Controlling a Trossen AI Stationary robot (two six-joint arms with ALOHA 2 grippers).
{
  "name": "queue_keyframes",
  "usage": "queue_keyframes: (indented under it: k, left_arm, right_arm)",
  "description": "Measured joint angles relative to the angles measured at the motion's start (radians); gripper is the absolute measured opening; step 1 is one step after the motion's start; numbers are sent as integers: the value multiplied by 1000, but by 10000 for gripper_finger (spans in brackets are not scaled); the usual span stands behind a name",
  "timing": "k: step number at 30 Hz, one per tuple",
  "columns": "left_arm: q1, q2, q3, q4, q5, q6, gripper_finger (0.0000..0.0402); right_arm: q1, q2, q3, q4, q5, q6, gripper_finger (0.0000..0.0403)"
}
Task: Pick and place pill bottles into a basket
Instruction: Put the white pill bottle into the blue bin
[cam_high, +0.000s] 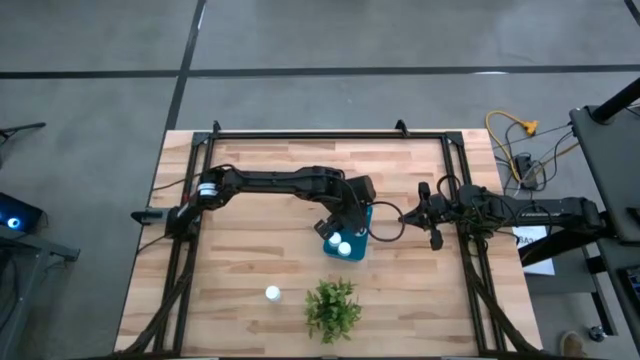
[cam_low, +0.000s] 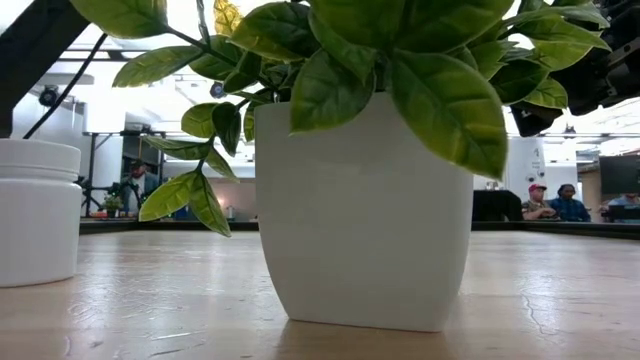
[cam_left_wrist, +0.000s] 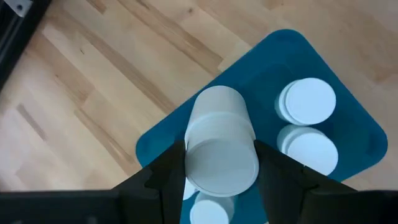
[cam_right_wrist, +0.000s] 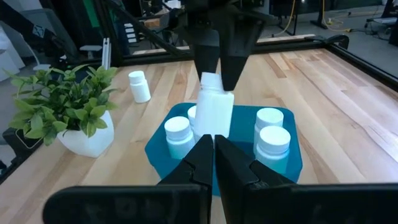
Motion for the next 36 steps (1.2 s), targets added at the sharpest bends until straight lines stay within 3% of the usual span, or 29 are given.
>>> queue_keyframes:
  k: [36]
  left_arm:
    - [10, 2, -97, 98, 13, -39, 146]
  right_arm:
    - [0, -1, -2, 0, 0, 3, 8]
